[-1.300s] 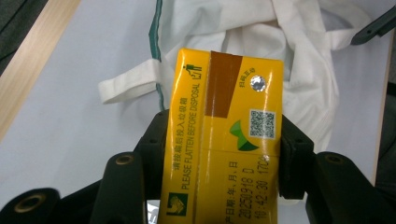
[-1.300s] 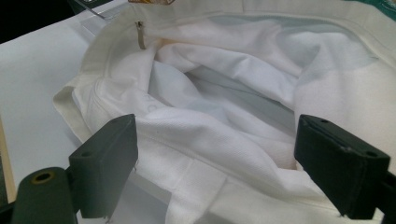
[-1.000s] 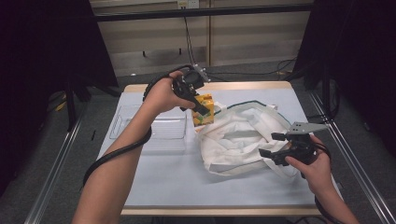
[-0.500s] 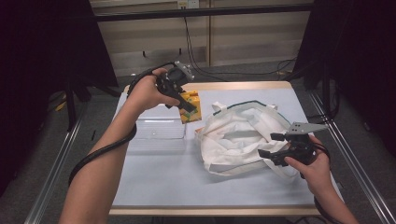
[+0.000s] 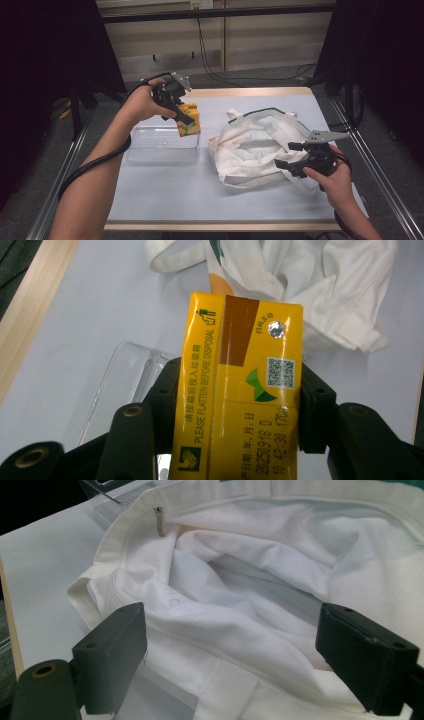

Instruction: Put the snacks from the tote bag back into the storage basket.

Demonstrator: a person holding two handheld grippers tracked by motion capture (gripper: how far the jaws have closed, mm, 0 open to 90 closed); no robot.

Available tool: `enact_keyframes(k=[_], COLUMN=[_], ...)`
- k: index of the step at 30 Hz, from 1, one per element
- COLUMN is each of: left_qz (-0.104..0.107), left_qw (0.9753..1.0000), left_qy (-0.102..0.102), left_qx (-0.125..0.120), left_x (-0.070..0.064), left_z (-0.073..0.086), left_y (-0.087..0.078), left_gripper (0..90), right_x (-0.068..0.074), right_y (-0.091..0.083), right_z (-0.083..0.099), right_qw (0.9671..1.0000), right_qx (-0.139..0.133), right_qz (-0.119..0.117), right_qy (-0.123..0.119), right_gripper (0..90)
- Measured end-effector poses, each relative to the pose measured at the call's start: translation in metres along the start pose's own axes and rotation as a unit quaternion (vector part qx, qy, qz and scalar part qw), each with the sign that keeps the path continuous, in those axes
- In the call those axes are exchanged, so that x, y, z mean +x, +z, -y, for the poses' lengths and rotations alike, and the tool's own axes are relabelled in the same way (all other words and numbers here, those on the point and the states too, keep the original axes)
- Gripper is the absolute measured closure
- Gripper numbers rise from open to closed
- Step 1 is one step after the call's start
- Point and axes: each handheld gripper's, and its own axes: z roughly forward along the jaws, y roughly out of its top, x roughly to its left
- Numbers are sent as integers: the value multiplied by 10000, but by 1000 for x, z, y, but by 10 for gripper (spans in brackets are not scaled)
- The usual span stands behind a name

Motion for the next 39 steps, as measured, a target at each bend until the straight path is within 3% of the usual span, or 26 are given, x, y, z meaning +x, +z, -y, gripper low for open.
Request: enact_keyframes(k=[5, 9, 11, 18, 22, 27, 28, 33, 35, 38, 39], left_qz=[87, 161, 186, 517, 575, 645, 692, 720, 721, 696, 699], left_qw=[9999, 9998, 9996, 9983, 9980, 9974, 9973, 9969, 9972, 9974, 9974], left_qy=[-53, -30, 54, 188, 132, 248, 172, 210, 148, 8, -139], left_qx=[-37, 109, 217, 214, 216, 214, 173, 242, 161, 210, 139], left_x=[3, 7, 8, 5, 5, 6, 5, 5, 4, 4, 3], left_z=[18, 30, 34, 42, 44, 45, 45, 48, 48, 48, 49], left_y=[4, 8, 12, 33, 45, 60, 62, 70, 71, 71, 72], left_gripper=[494, 493, 494, 493, 492, 491, 491, 487, 476, 362, 313], right_x=[1, 2, 2, 4, 5, 5, 5, 4, 4, 5, 5], right_y=[4, 4, 4, 5, 4, 4, 4, 2, 2, 2, 2], right_z=[0, 1, 1, 3, 1, 2, 2, 2, 2, 2, 2], right_qw=[10000, 10000, 10000, 9999, 10000, 10000, 10000, 10000, 10000, 10000, 10000], right_qx=[9, 30, 28, 82, 47, 56, 52, 48, 44, 52, 52], right_qz=[-56, -34, -46, -64, -77, -74, -73, -63, -52, -54, -57], right_qy=[40, 4, 3, -19, -14, -35, -31, -30, -39, -37, -33], right_gripper=[131, 131, 130, 127, 127, 127, 127, 126, 126, 126, 126])
